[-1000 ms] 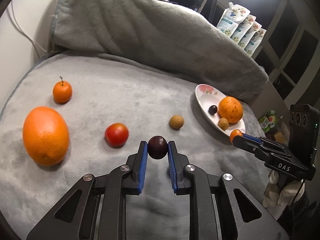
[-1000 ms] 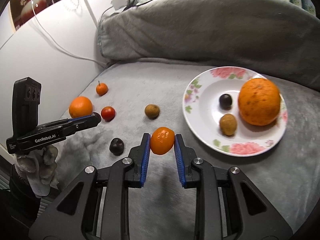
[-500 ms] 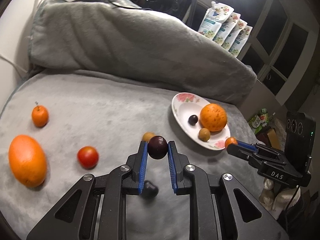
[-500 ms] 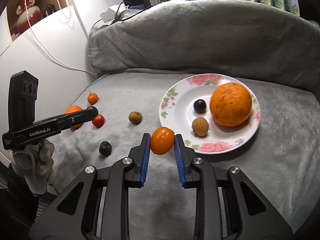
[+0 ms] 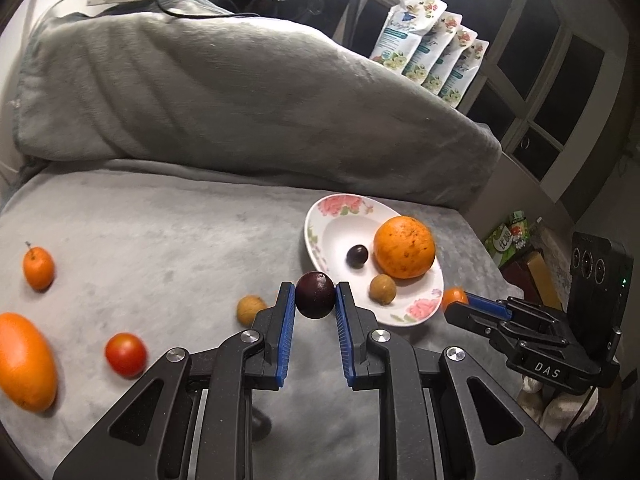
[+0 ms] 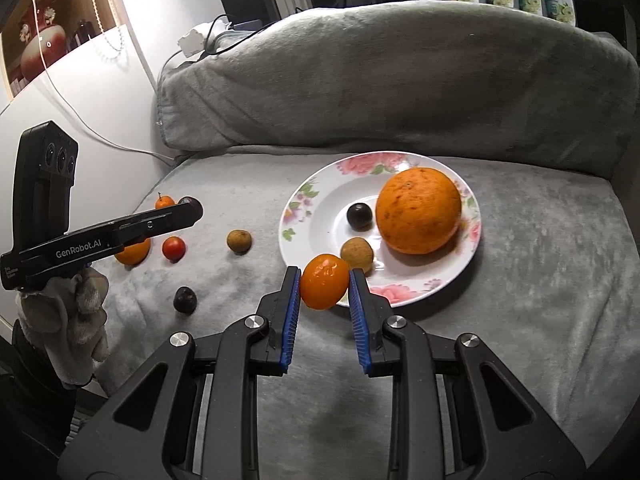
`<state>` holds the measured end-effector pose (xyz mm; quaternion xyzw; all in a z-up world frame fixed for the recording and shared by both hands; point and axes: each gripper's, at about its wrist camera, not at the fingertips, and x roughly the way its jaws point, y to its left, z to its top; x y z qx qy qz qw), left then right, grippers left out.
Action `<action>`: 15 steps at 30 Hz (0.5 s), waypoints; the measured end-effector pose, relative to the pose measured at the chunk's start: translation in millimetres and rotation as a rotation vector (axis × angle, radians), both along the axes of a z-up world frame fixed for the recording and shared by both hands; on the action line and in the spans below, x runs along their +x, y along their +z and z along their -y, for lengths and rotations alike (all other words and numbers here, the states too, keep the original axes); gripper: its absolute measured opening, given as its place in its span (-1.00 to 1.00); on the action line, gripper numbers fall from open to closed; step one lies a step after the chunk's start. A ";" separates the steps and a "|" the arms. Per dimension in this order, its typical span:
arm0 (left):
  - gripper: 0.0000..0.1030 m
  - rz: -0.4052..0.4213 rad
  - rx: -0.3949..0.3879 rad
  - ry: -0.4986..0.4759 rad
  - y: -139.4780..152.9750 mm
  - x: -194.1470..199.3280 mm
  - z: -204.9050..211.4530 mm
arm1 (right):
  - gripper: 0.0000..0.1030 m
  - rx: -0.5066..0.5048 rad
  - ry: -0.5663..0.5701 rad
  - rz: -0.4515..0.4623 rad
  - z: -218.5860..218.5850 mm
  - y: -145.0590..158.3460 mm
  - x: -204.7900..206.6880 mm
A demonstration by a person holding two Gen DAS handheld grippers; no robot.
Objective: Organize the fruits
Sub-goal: 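Lift the plum and kumquat and carry both toward the plate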
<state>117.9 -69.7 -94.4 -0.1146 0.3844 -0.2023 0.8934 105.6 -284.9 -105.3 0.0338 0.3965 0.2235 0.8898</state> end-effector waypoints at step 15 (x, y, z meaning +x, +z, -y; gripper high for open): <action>-0.64 -0.019 0.015 -0.037 -7.1 31.9 26.5 | -0.51 0.004 -0.023 -0.030 10.3 -10.1 13.8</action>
